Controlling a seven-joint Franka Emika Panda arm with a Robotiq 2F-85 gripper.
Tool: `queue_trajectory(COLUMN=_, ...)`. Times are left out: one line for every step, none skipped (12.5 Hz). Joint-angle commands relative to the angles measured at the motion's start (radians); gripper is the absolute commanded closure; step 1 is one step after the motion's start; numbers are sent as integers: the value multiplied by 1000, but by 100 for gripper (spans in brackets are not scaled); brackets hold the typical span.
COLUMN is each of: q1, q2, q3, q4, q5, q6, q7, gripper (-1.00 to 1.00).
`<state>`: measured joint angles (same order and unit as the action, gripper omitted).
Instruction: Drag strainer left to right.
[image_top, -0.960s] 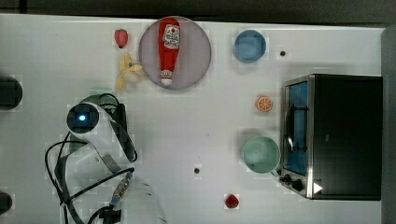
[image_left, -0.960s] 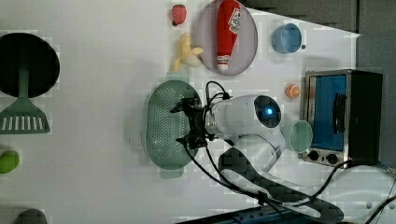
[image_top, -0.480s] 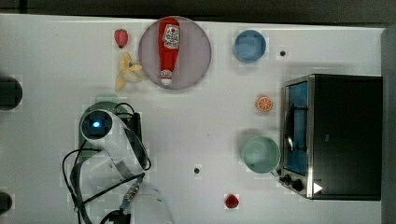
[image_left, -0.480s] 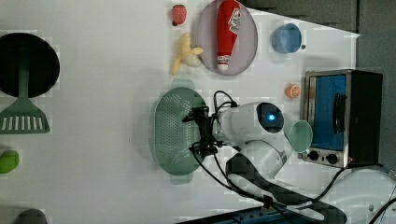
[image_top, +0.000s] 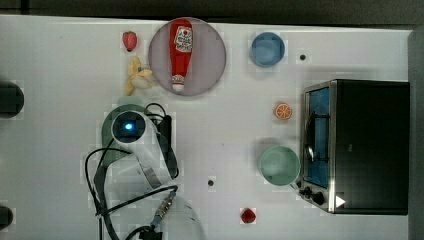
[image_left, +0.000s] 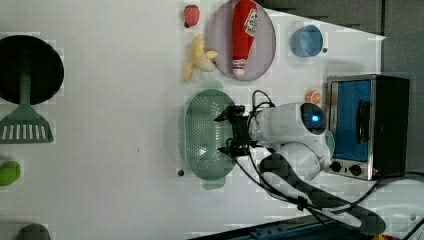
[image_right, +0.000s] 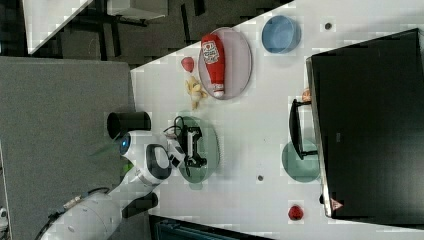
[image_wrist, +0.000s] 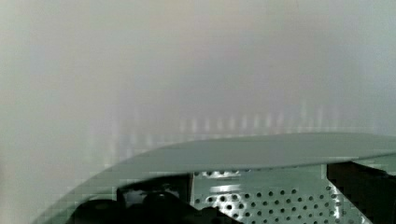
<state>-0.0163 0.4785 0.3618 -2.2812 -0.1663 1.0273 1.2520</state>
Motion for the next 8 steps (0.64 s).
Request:
queue_trajectory(q1=-44, q2=-22, q3=-23, q4=-10, q5=-1, q6=13, q7=-122, gripper=-100)
queue_trajectory(q1=-57, q2=-25, q3=-33, q4=-15, q5=-1, q6=13, q7=-154, gripper=-100)
queue_trajectory(q1=-71, q2=-28, q3=-44, q4=-20, q5=-1, q6=13, q7=-164, gripper=-100)
queue_trajectory(q1=-82, q2=-31, q3=-54, q4=-23, q5=-1, q6=13, q7=-164, gripper=-100)
queue_trajectory(q1=-91, q2=-35, q3=-64, q4=-30, q5=-1, q6=13, q7=-164, gripper=-100)
queue_trajectory(q1=-99, q2=-40, q3=-73, q4=-36, q5=-1, q6=13, q7=-168, gripper=-100)
queue_trajectory(q1=-105, q2=-44, q3=-82, q4=-43, q5=-1, q6=13, q7=-168, gripper=-100)
queue_trajectory(q1=-110, q2=-50, q3=-90, q4=-49, q5=-1, q6=13, q7=-171, gripper=-100)
